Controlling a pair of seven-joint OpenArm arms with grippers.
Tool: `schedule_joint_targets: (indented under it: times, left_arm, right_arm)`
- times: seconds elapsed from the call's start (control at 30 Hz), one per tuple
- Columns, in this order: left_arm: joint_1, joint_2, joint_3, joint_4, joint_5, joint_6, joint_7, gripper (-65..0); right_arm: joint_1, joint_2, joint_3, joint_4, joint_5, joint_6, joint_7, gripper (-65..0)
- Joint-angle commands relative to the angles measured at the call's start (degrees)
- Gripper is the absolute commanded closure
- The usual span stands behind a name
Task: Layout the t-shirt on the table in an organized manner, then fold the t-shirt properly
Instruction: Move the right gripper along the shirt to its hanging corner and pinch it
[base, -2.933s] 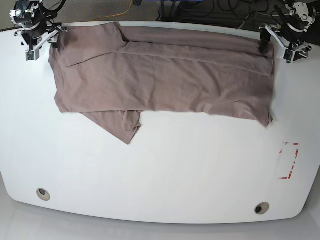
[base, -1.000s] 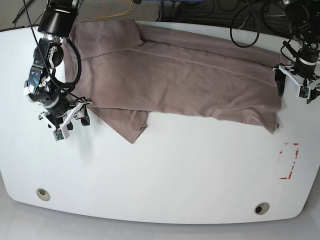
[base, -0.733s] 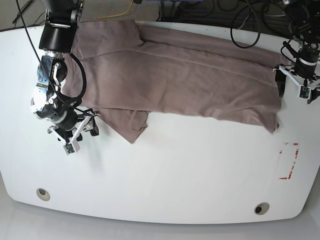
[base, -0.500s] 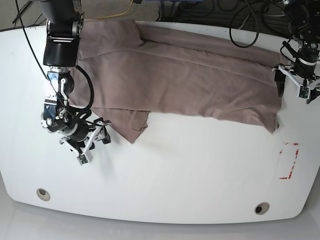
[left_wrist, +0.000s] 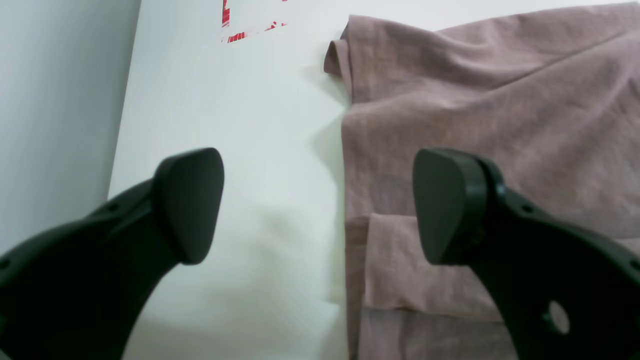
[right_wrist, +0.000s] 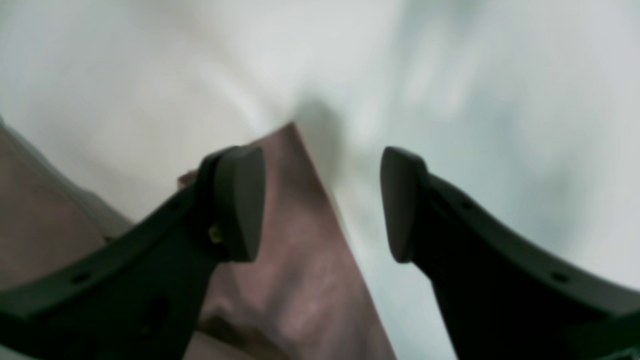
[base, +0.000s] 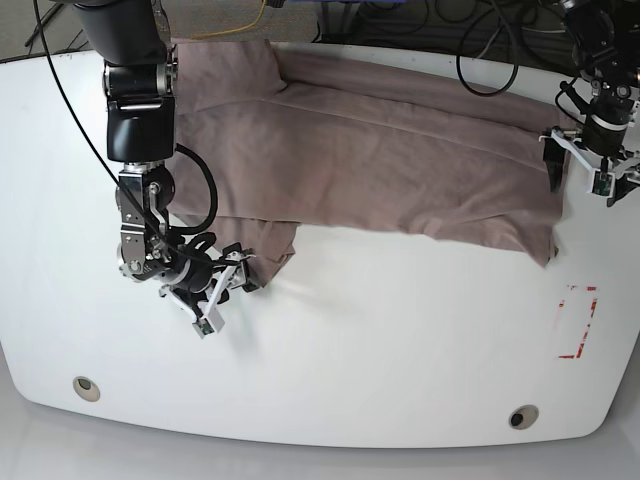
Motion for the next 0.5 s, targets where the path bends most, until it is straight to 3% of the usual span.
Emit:
schedule_joint_targets:
  times: [0.0, 0.17, 0.47]
  left_arm:
    - [-0.2, -0.72, -0.26, 0.96, -0.63, 0.45, -1.34, -56.4]
    - [-0.2, -0.72, -0.26, 0.96, -0.63, 0.45, -1.34, -56.4]
    - [-0.2, -0.72, -0.35, 0.96, -0.63, 0.45, -1.34, -56.4]
  right_arm:
    - [2.48, 0.72, -0.26, -2.03, 0.93, 0.05, 2.89, -35.6]
    - [2.57, 0.72, -0.53, -6.08, 0.93, 0.05, 6.32, -35.6]
    - [1.95, 0.72, -0.88, -8.1, 0.93, 0.14, 7.2, -35.6]
